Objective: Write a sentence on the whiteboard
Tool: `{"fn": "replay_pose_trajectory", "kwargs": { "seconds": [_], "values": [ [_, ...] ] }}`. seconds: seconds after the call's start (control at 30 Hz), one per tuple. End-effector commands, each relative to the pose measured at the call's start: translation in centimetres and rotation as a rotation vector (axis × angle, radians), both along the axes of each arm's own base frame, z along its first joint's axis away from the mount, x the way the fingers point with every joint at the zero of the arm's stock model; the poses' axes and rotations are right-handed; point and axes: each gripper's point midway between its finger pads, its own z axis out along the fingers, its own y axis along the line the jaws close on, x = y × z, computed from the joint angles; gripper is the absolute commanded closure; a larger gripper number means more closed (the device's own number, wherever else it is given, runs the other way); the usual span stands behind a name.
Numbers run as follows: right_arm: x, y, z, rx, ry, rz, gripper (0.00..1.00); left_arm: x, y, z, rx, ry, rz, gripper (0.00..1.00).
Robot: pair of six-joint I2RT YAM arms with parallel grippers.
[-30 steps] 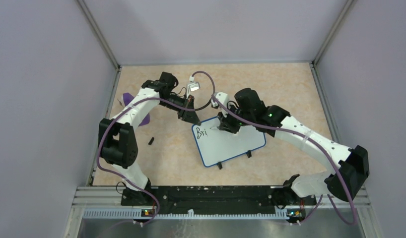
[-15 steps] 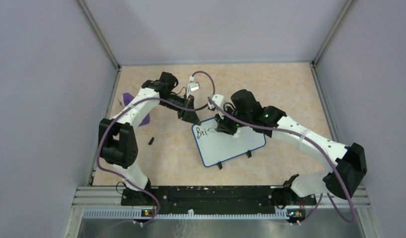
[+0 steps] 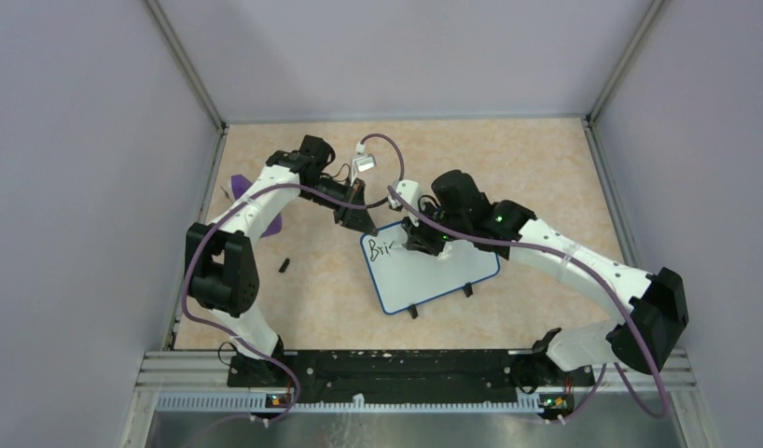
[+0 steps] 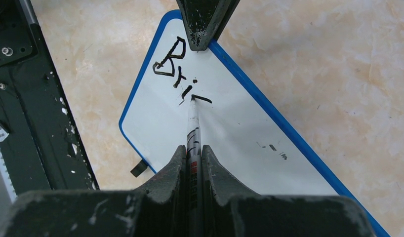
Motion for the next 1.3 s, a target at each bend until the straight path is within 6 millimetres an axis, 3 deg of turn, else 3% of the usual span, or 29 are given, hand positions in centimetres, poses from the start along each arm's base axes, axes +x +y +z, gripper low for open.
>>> {"fn": "replay_pose_trajectory", "kwargs": {
  "seconds": [0.0, 1.27],
  "values": [
    [0.4, -0.6, 1.0, -0.005, -0.065, -0.021, 1.00, -1.0, -0.1, -0.9, 0.025, -0.011, -0.032, 1.00],
    [2.1, -0.4, 4.3, 0.055, -0.117, -0.071, 1.00, -1.0, -0.1, -0.8, 0.025, -0.013, -0.031, 1.00]
  ]
}}
